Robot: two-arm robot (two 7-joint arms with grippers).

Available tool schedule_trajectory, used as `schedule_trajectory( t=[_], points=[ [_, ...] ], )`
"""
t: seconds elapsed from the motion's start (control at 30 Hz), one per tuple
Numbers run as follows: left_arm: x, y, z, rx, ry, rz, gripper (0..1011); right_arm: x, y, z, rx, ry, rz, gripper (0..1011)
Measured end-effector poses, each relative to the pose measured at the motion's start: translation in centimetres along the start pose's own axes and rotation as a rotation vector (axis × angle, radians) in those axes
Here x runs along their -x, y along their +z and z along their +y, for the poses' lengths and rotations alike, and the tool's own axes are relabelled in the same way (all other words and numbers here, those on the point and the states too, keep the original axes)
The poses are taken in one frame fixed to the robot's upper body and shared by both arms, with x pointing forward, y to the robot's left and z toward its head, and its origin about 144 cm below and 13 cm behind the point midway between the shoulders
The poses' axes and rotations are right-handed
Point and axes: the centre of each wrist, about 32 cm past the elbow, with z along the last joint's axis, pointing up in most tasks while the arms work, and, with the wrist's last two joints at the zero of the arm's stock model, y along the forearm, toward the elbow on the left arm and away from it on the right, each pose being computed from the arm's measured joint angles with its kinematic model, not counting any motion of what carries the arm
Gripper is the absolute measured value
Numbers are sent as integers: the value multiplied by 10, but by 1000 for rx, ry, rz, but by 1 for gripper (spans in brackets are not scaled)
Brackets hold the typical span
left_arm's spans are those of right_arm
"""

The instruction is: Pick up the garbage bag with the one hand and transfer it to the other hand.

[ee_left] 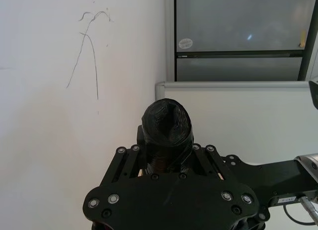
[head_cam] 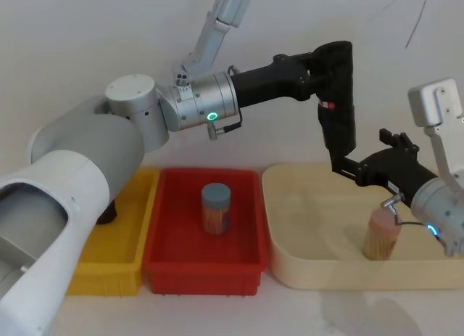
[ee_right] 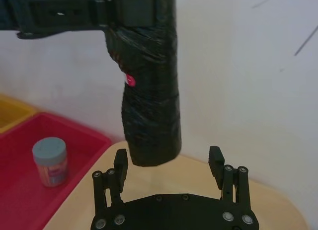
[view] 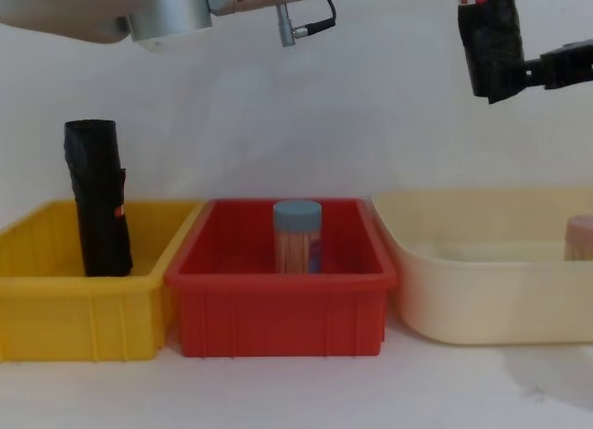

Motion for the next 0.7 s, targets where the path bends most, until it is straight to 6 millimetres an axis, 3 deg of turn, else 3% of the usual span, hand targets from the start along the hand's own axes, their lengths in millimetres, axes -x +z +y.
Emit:
schedule_trajectory(
  t=[0.7],
  points=[
    [0, 0, -1, -1, -2, 0, 377, 24, 15, 39, -16, -107, -16, 999]
  ],
)
